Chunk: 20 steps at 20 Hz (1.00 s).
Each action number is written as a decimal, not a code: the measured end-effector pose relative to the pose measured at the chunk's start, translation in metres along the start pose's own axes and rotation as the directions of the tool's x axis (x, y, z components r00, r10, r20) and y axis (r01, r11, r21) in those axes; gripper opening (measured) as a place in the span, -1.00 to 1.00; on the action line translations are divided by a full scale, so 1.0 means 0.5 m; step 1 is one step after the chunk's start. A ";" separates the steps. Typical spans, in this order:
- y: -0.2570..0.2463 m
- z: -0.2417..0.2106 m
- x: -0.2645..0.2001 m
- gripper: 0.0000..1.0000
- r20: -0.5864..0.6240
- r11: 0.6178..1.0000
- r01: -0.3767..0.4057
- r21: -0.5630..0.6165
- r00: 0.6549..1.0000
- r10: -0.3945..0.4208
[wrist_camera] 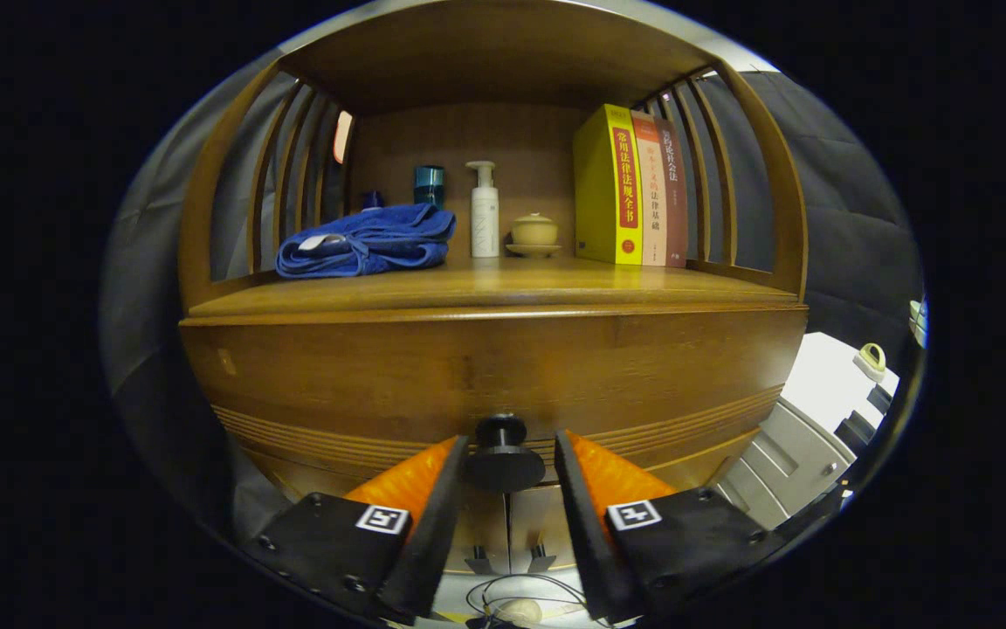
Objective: Pull open the drawer, take out the items inside it, and place them on the countertop above the cabinet.
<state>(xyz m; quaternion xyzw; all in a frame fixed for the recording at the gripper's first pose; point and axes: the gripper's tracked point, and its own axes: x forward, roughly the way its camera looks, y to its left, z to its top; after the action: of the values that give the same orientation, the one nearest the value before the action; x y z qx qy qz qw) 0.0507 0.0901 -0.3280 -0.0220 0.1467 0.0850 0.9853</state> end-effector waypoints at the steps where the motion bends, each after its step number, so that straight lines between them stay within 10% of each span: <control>1: -0.001 0.004 -0.001 0.25 0.010 1.000 0.007 -0.007 1.000 -0.007; 10: -0.004 -0.012 -0.002 -0.18 -0.028 1.000 0.010 -0.003 1.000 -0.010; 20: -0.010 -0.028 -0.108 -0.18 -0.056 1.000 0.004 -0.007 0.998 -0.005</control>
<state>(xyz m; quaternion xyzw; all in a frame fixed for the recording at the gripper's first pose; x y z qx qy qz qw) -0.0032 0.0753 -0.3255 -0.0279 0.1737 0.0827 0.9809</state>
